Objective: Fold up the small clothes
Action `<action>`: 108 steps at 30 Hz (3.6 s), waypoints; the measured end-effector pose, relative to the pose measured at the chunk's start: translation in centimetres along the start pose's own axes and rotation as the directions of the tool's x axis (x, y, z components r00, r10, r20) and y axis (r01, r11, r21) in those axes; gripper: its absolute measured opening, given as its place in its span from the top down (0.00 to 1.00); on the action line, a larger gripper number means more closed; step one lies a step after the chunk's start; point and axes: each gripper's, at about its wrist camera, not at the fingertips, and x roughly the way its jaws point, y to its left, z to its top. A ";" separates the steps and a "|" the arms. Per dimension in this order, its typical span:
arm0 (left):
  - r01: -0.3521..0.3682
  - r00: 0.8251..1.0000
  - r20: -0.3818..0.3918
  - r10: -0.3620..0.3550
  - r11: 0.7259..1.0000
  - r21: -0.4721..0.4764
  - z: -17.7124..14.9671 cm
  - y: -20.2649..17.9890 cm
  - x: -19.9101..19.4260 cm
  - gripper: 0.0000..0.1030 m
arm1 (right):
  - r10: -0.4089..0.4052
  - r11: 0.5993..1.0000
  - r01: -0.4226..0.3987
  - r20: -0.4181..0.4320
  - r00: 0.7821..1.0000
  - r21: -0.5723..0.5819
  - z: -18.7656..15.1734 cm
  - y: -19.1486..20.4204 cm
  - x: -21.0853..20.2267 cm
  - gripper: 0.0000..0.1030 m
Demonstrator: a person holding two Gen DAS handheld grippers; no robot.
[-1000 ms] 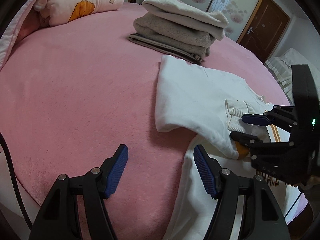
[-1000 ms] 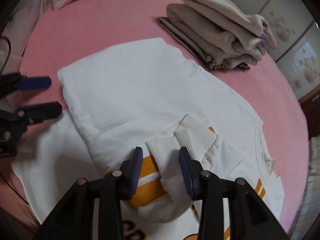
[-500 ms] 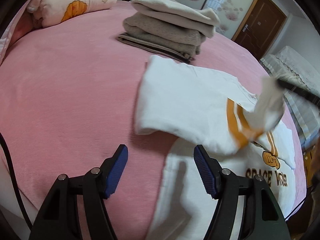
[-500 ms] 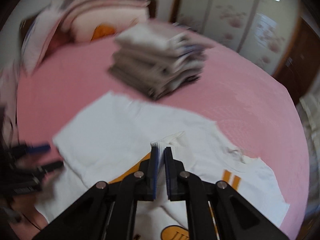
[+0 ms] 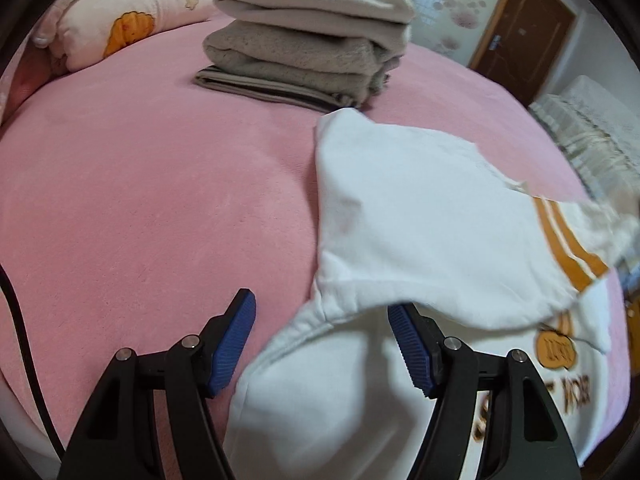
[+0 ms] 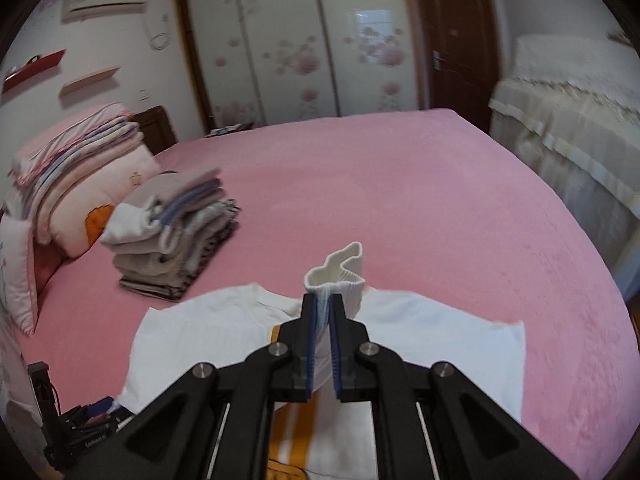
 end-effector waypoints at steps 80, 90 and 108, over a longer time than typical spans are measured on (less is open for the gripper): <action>0.087 0.985 -0.162 -0.054 0.975 0.203 15.9 -2.7 11.3 0.86 | 0.017 0.993 0.014 -0.265 0.964 0.117 -5.0 -10.7 8.9 0.97; 0.072 0.995 -0.081 -0.060 0.985 0.158 12.9 -5.0 2.5 0.71 | 0.025 1.000 -0.023 -0.190 0.981 0.012 -4.4 -4.9 4.1 0.97; -0.045 0.999 -0.005 0.046 0.994 0.101 3.3 -3.1 3.2 0.84 | -0.097 0.992 0.075 -0.246 0.964 -0.097 -9.9 -0.8 7.4 0.97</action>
